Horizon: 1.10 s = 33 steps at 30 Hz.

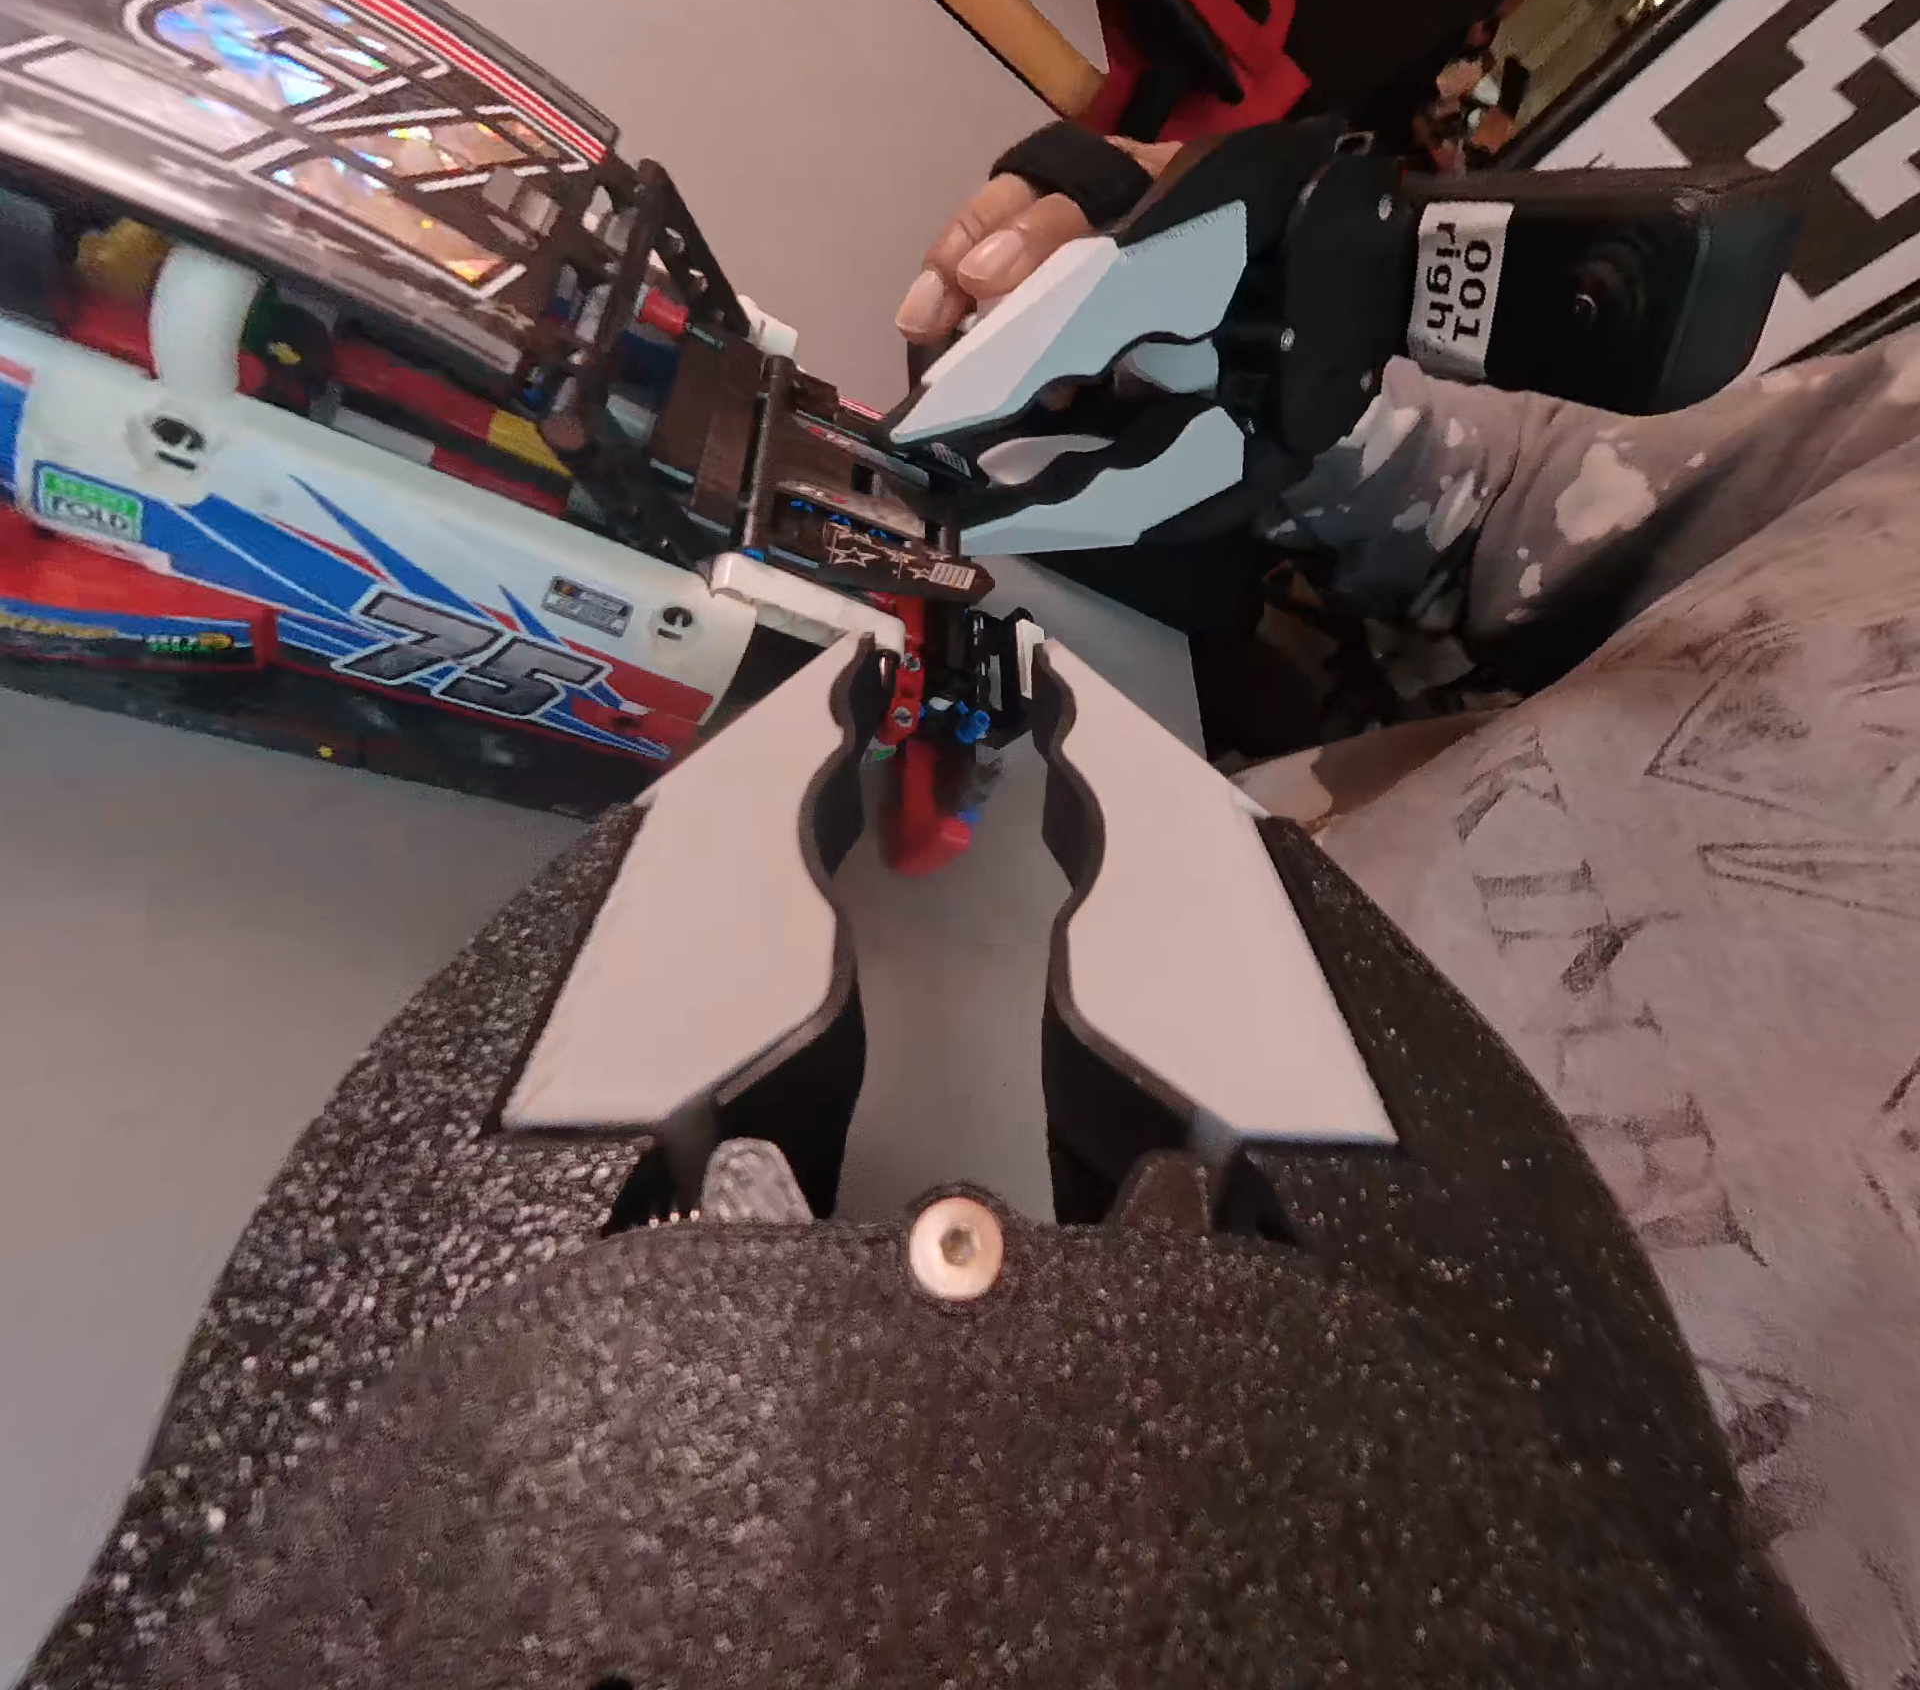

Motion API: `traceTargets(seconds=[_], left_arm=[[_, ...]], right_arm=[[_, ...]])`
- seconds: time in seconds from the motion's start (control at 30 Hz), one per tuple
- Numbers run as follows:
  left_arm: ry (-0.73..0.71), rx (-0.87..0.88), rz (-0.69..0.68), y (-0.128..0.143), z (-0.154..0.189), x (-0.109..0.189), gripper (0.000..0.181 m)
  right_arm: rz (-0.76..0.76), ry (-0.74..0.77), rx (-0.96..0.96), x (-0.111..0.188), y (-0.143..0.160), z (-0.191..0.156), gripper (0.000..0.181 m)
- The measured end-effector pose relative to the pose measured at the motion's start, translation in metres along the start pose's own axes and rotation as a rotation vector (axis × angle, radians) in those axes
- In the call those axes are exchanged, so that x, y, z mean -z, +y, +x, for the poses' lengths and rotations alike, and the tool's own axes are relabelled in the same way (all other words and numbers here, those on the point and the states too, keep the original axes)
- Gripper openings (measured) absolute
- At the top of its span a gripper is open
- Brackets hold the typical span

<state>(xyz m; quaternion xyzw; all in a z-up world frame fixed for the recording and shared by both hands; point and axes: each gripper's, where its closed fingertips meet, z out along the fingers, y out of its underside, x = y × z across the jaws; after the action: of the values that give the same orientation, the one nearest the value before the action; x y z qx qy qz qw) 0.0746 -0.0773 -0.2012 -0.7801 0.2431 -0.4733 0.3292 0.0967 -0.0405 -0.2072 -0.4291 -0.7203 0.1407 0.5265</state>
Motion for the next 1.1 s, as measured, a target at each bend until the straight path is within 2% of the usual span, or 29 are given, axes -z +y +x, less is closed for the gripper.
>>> traceTargets(seconds=[0.03,0.13,0.2,0.37,0.57,0.67,0.83,1.0,1.1], left_arm=[[0.006,0.030,0.021,-0.001,0.000,0.000,0.028],[0.001,0.062,0.059,-0.001,-0.001,0.000,0.027],[-0.033,0.040,0.049,0.001,-0.003,0.000,0.029],[-0.100,-0.062,0.011,0.005,-0.002,-0.004,0.030],[-0.091,-0.041,0.025,0.005,-0.001,-0.005,0.032],[-0.078,-0.010,0.039,0.005,-0.003,-0.003,0.031],[-0.055,0.020,0.029,0.006,-0.005,0.002,0.035],[0.116,0.244,0.024,0.009,0.004,0.008,0.038],[0.202,0.385,0.045,0.009,0.011,0.011,0.042]], right_arm=[[-0.006,-0.025,-0.026,0.001,0.001,-0.002,0.018],[0.010,-0.093,-0.187,0.010,-0.003,0.002,0.023],[0.018,-0.141,-0.373,0.018,-0.003,0.012,0.024],[-0.101,-0.456,-0.903,0.021,0.003,-0.006,0.031],[-0.041,-0.545,-1.348,0.006,0.003,0.004,0.025],[-0.049,-0.558,-1.421,0.001,0.009,0.004,0.012],[0.016,-0.604,-1.566,-0.004,0.004,0.008,0.009],[0.062,-0.713,-1.636,0.000,-0.004,0.003,0.008],[0.025,-0.709,-1.594,0.003,-0.005,-0.003,0.008]])
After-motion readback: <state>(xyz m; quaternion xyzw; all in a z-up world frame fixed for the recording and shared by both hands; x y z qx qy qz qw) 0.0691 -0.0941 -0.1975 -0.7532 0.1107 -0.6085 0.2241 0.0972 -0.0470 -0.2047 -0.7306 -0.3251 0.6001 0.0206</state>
